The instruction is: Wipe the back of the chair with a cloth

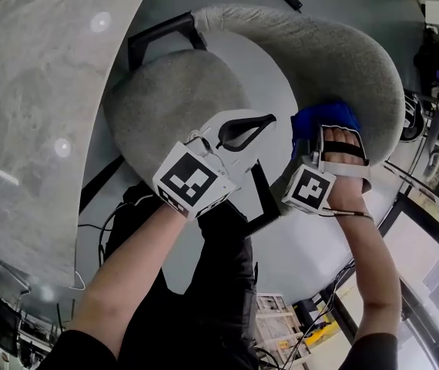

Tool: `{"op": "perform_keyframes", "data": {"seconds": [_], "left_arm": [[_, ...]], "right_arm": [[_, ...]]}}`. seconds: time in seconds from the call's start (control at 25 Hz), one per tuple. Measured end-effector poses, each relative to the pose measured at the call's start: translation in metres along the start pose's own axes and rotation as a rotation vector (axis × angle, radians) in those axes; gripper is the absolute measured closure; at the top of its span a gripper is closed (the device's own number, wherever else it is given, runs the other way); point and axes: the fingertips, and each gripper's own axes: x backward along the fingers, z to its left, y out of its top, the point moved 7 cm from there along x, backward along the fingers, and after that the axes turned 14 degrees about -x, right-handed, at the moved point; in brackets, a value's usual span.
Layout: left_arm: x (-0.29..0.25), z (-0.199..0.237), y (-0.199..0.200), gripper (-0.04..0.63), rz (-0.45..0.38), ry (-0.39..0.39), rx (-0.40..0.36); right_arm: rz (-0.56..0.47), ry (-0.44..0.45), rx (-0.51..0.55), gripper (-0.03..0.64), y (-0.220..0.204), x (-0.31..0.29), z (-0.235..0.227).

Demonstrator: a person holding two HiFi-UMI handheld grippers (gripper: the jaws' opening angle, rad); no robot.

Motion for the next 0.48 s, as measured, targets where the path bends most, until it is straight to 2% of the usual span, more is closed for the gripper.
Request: {"op": "perform_keyframes", "data": {"seconds": [0.28,0.4,0.48], "left_arm": [[0.002,0.002,-0.007,0.588,-0.001,0.003,-0.003],[0.004,0.005,-0.008,0.588,0.003,0.010,-0.009],[0.007,0.007,-0.006,0.588,0.007,0.016,-0.009]], "right_arm": [[0.045,0.125,0.064,0.555,0.012,-0.017,0.036],[0.055,0.184,0.027,0.555,0.019,-0.026,0.042],[0.029,0.226,-0.048,0.555,0.026,-0.028,0.041]]}}
